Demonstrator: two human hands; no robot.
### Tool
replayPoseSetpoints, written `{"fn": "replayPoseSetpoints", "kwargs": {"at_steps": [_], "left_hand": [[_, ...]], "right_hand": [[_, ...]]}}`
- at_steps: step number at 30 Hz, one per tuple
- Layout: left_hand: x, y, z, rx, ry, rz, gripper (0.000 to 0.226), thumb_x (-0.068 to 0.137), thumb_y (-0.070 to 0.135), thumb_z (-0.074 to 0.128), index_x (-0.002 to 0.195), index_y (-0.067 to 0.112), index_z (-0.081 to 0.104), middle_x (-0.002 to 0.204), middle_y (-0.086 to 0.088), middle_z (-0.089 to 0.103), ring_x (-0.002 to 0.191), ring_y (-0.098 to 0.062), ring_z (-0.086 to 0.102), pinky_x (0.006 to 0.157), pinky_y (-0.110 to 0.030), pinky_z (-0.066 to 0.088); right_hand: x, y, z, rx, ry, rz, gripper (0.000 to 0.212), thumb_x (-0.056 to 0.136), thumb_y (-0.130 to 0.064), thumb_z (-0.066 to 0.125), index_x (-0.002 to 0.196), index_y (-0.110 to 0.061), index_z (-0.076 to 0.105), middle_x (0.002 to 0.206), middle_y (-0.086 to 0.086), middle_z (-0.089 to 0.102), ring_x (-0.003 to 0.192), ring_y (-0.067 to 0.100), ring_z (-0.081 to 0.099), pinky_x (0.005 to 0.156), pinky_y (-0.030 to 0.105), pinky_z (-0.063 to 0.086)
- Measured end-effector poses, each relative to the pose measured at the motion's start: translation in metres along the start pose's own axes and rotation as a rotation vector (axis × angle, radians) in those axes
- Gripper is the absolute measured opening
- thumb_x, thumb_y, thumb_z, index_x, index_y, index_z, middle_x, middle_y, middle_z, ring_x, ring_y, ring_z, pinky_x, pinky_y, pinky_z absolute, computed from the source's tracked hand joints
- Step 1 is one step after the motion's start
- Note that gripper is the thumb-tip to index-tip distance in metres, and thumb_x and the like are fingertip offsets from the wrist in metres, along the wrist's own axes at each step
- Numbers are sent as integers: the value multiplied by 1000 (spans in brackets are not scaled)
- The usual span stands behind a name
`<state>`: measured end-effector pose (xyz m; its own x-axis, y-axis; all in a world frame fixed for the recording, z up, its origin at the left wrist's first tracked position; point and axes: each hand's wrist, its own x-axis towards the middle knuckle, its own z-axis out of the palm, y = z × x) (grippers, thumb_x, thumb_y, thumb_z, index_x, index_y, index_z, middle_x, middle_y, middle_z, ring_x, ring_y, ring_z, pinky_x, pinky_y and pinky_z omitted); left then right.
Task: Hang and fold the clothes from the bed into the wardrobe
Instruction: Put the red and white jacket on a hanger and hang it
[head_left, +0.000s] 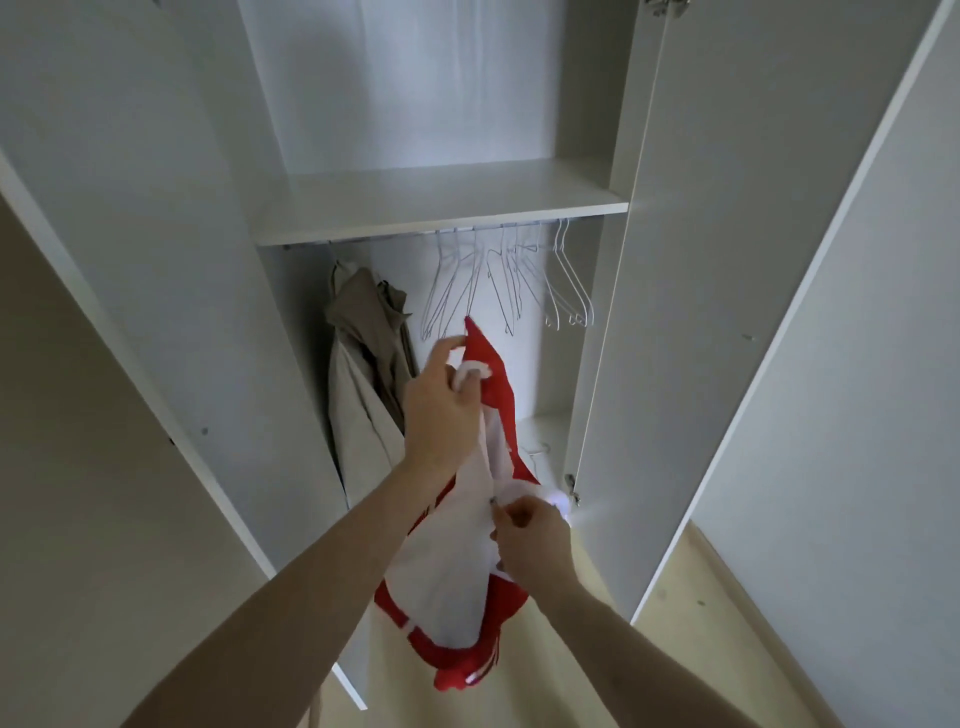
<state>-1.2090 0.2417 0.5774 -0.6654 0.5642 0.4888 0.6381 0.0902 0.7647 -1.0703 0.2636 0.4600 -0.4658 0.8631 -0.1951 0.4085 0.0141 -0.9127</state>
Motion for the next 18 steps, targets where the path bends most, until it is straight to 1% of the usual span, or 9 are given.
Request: {"fn": "replayPoseSetpoints", "kwargs": {"at_steps": [2, 3, 6, 7, 9, 11, 14, 16, 18], "left_hand": [[26, 0, -16, -105, 105, -5, 38, 97, 9, 58, 122, 37, 61, 81, 23, 65, 65, -11, 65, 52, -17, 54], [37, 0, -22, -95, 109, 10, 37, 96, 8, 58, 119, 36, 63, 81, 26, 64, 69, -6, 66, 51, -12, 51], [66, -3, -35, -57, 129, -23, 32, 96, 5, 57, 122, 22, 66, 90, 23, 64, 71, 9, 62, 60, -6, 49], [75, -8, -39, -45, 150, -55, 31, 96, 6, 57, 123, 19, 66, 95, 19, 64, 79, 8, 62, 70, -7, 51], [91, -17, -48, -11, 161, -114, 30, 98, 9, 55, 125, 18, 65, 108, 10, 66, 98, -5, 64, 86, -20, 54], [107, -26, -53, 31, 127, -139, 29, 100, 12, 54, 126, 17, 64, 113, 5, 66, 103, -13, 64, 88, -25, 54], [120, -23, -47, 49, 83, -112, 29, 100, 11, 55, 127, 16, 63, 115, 4, 66, 103, -13, 63, 95, -32, 57], [125, -11, -42, 13, 122, -73, 28, 100, 8, 54, 126, 15, 62, 117, 0, 66, 105, -16, 64, 97, -37, 57], [134, 6, -43, -55, 186, -28, 28, 98, 6, 54, 125, 14, 61, 116, -3, 66, 104, -21, 65, 95, -40, 58]], "right_hand": [[9, 10, 13, -61, 13, 19, 25, 99, -27, 62, 81, -12, 69, 72, 2, 72, 67, 20, 70, 68, 39, 63], [13, 13, 18, -64, 3, 5, 26, 99, -27, 62, 80, -11, 70, 71, 2, 72, 66, 18, 70, 68, 36, 63], [31, -3, 33, -117, -73, -80, 23, 100, -29, 65, 80, -19, 71, 66, -8, 71, 61, 2, 69, 56, 13, 54], [36, -10, 38, -119, -106, -84, 22, 99, -31, 65, 82, -20, 71, 67, -10, 71, 60, 1, 69, 53, 12, 52], [38, -21, 47, -66, -171, -59, 20, 98, -31, 65, 83, -19, 72, 67, -9, 73, 60, 5, 71, 50, 16, 54], [39, -26, 58, 0, -196, -34, 20, 98, -32, 64, 83, -20, 72, 70, -9, 74, 59, 7, 71, 49, 20, 56], [40, -18, 73, 10, -209, 46, 21, 98, -28, 64, 80, -18, 71, 65, -6, 73, 53, 6, 68, 51, 26, 59], [35, 4, 85, -123, -290, 90, 24, 97, -25, 62, 77, -17, 71, 67, -5, 74, 55, 6, 69, 60, 29, 63], [27, 31, 92, -287, -358, 98, 28, 96, -31, 59, 70, -23, 68, 82, -2, 78, 75, 12, 74, 77, 28, 62]]}}
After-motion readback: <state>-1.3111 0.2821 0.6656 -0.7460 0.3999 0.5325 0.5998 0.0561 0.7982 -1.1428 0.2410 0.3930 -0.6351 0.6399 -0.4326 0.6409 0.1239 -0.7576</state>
